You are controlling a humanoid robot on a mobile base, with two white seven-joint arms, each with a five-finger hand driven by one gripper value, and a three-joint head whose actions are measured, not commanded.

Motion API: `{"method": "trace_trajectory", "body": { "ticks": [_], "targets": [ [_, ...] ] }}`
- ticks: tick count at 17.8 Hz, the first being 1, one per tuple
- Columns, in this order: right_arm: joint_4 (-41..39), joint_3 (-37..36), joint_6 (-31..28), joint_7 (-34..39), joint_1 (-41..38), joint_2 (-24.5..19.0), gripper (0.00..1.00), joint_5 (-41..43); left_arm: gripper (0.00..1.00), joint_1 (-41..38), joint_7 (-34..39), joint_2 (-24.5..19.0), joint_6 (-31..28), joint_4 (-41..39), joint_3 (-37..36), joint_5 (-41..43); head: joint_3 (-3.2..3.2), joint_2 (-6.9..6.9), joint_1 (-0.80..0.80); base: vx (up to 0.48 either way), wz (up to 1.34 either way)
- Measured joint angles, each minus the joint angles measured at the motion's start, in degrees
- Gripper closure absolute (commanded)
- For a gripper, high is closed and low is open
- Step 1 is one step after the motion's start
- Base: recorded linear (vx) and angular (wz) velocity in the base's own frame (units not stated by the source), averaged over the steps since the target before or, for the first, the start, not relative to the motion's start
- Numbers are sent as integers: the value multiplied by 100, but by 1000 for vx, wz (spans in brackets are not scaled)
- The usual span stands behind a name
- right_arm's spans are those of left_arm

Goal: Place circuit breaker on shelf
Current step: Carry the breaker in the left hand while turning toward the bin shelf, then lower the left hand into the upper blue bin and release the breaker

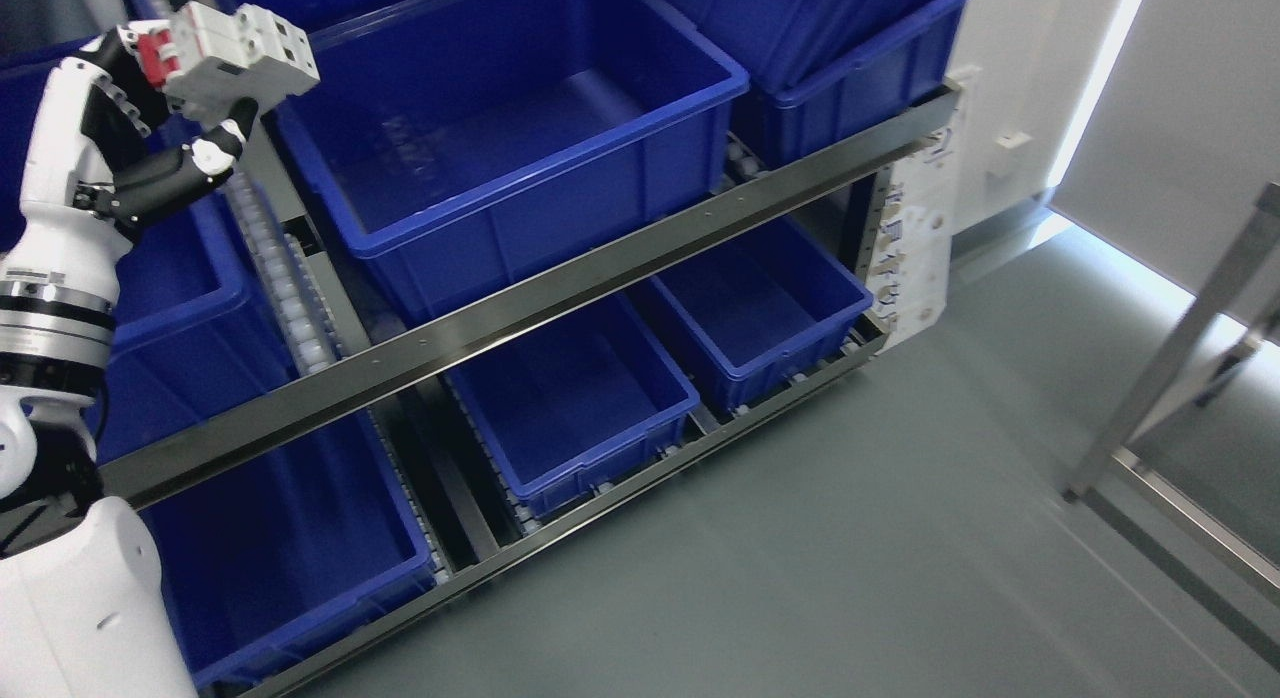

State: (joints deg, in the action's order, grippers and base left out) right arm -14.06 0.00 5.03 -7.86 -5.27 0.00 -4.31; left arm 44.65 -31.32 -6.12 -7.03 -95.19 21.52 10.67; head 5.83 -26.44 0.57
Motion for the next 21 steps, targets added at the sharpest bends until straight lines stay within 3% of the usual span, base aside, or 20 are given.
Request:
{"method": "trace_trajectory", "body": {
  "ticks": [8,16,21],
  "targets": [
    [0,0,0,0,0,0,0,0,86,625,-108,-466,-287,848,-272,600,0,1,0,117,505],
    [0,0,0,0,2,0,0,0,84,1372,219,-758,271,2484,-904,807,0,1,0,204,138],
    [0,0,-5,0,-1,0,0,0,84,1755,111,-1240,380,3545,-1531,1113,0,2,0,239,1]
  ]
}}
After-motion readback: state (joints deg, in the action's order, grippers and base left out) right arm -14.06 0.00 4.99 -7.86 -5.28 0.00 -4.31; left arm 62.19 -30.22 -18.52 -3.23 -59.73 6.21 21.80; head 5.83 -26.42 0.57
